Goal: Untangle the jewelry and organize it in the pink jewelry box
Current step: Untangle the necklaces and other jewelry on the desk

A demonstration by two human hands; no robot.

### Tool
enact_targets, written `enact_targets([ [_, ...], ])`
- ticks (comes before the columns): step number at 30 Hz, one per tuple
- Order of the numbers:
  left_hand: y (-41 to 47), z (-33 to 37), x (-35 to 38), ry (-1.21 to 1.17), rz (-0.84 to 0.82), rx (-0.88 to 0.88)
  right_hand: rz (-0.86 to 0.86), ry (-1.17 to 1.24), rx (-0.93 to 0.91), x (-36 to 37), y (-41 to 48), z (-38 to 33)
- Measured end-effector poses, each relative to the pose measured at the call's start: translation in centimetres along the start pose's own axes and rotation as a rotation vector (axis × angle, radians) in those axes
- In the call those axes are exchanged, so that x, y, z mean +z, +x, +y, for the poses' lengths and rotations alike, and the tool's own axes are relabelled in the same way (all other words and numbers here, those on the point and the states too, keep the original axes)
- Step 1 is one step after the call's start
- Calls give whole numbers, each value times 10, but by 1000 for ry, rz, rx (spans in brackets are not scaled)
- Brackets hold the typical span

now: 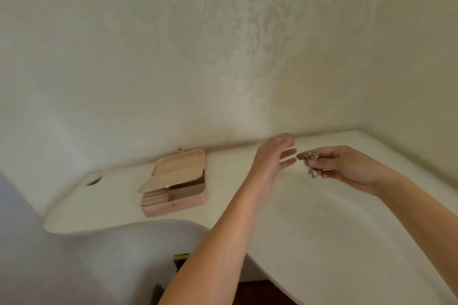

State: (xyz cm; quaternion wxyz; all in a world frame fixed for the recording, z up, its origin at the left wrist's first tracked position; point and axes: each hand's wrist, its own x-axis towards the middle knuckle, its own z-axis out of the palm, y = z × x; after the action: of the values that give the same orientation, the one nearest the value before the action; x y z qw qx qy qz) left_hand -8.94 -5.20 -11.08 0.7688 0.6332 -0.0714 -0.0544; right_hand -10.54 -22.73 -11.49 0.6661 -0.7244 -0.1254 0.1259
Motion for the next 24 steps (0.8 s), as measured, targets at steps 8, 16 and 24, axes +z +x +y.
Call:
enact_targets([
  [8, 6, -45, 21, 2, -179, -38, 369, -153, -183, 2, 4, 20],
  [16, 20, -57, 13, 28, -209, -2, 365, 33, -171, -13, 7, 27],
  [24, 27, -65, 8, 53, -143, 82, 277, 236, -169, -12, 12, 33],
])
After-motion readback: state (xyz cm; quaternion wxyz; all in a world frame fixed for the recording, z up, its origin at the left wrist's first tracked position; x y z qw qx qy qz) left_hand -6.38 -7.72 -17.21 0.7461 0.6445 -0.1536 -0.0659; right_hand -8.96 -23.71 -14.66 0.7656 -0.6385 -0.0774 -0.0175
